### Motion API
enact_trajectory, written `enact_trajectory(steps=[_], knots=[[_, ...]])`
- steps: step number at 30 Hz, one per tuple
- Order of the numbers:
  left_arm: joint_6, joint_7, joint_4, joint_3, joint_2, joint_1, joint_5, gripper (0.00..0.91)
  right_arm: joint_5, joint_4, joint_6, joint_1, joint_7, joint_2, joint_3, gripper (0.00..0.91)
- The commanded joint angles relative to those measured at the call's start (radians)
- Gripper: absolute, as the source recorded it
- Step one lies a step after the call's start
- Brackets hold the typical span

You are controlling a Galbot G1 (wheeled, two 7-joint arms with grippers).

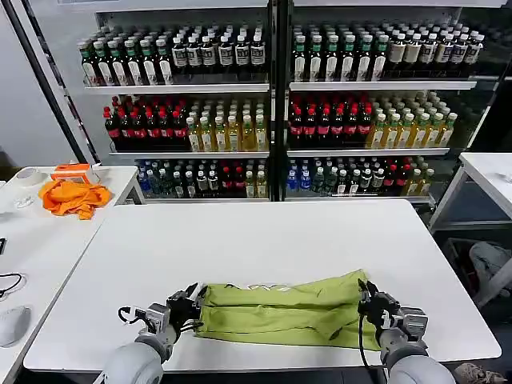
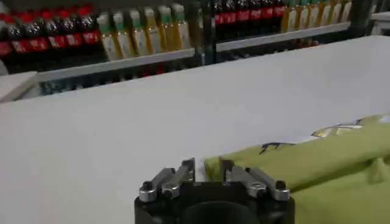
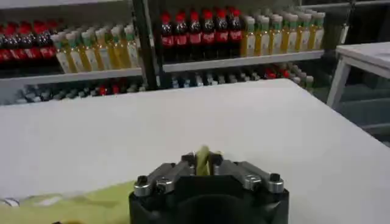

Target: Fold and organize the clothes.

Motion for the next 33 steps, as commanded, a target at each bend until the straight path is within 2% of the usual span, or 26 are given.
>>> enact_trajectory(steps=[1, 12, 18, 19, 20, 21, 22, 23, 33], knots=[[-0.05, -0.094, -0.033, -0.014, -0.047, 0.035, 0.046, 0.907, -0.071, 0.002, 0.003, -0.026, -0.003, 0.005, -0.006, 0.907], [-0.054, -0.164, -0.094, -0.002, -0.218, 0.163, 0.051, 0.907, -0.09, 0.047, 0.021, -0.088, -0.001, 0.024, 0.028, 0.907], [-0.079, -0.183, -0.035, 0.022, -0.309, 0.176, 0.108, 0.907, -0.116, 0.046, 0.036, -0.109, -0.002, 0.038, 0.023, 0.907], [-0.079, -0.188, -0.029, 0.022, -0.316, 0.17, 0.112, 0.867, -0.116, 0.049, 0.036, -0.111, -0.002, 0.038, 0.023, 0.907], [-0.079, -0.191, -0.021, 0.021, -0.321, 0.161, 0.119, 0.363, -0.116, 0.052, 0.036, -0.116, -0.003, 0.037, 0.023, 0.907], [-0.078, -0.192, -0.015, 0.022, -0.322, 0.154, 0.125, 0.191, -0.116, 0.053, 0.036, -0.118, -0.003, 0.037, 0.023, 0.907], [-0.079, -0.193, -0.013, 0.024, -0.321, 0.152, 0.125, 0.081, -0.116, 0.055, 0.037, -0.12, -0.002, 0.037, 0.023, 0.907], [-0.081, -0.193, -0.011, 0.028, -0.319, 0.152, 0.127, 0.02, -0.116, 0.056, 0.037, -0.122, -0.002, 0.037, 0.023, 0.907], [-0.103, -0.186, -0.01, 0.027, -0.329, 0.188, 0.109, 0.02, -0.121, 0.068, 0.042, -0.133, 0.001, 0.05, 0.022, 0.907]])
